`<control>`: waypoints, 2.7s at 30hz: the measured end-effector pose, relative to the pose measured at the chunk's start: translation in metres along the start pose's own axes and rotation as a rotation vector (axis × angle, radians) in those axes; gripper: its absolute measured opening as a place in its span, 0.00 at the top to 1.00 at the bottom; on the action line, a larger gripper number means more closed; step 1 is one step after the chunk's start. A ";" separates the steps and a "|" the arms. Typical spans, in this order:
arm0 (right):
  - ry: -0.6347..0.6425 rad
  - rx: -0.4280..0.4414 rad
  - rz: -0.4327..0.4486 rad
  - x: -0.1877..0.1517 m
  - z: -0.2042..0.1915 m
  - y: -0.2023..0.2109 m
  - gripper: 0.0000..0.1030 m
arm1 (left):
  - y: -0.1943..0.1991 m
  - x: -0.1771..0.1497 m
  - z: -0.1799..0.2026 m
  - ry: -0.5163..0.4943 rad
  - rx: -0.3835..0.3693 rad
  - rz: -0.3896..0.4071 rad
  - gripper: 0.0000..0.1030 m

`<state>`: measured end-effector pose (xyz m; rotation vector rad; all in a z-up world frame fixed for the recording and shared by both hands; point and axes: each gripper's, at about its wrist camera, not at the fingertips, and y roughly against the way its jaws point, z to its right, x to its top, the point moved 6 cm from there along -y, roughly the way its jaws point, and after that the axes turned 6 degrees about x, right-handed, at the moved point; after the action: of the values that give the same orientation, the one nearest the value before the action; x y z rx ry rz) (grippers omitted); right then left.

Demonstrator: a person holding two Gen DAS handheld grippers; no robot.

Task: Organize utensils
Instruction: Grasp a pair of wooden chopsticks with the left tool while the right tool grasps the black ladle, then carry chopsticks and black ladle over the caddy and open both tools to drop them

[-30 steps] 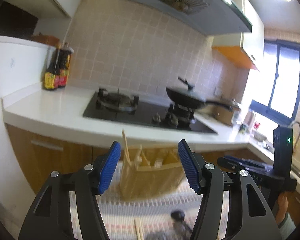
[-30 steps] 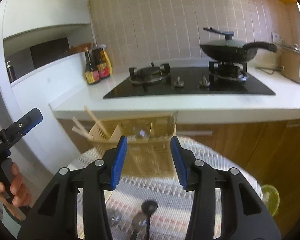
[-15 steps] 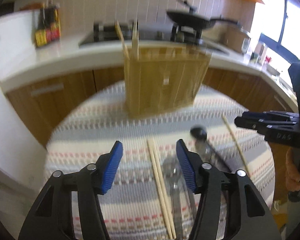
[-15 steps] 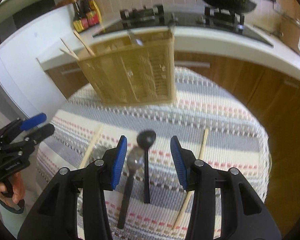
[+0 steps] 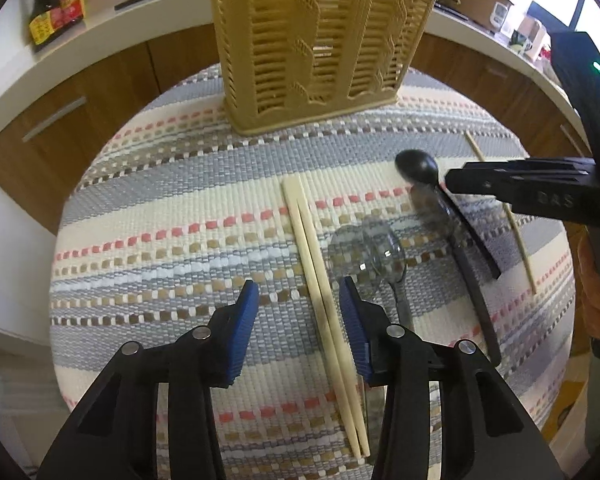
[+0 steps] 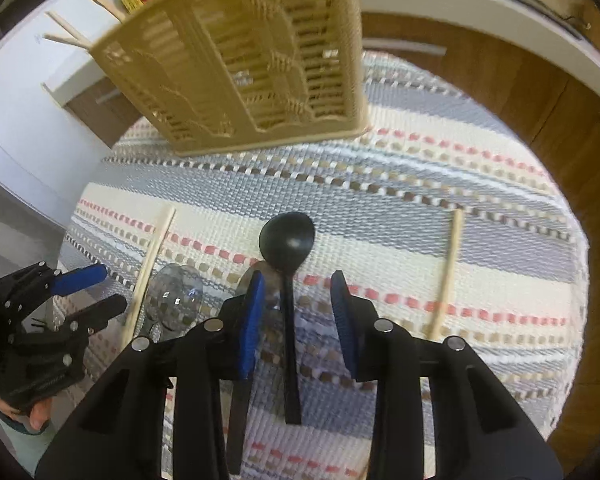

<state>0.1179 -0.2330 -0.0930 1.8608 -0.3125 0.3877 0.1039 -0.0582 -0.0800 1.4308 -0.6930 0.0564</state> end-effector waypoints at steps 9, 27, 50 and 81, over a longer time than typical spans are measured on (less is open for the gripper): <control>0.032 -0.068 -0.022 0.006 -0.009 -0.018 0.81 | -0.014 -0.004 0.009 -0.044 0.035 -0.044 0.63; -0.006 -0.079 -0.060 -0.026 0.028 0.002 0.95 | -0.009 -0.003 -0.015 0.042 -0.038 -0.045 0.97; 0.087 -0.056 -0.146 -0.006 0.017 -0.013 0.95 | -0.038 0.044 0.017 -0.136 0.099 -0.083 0.90; 0.194 0.103 0.771 0.170 -0.026 0.171 0.95 | 0.197 0.189 -0.003 0.212 -0.053 0.995 0.90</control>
<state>0.2015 -0.2656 0.1327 1.7245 -0.8908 1.1141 0.1719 -0.0906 0.1824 0.8928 -1.1534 0.9388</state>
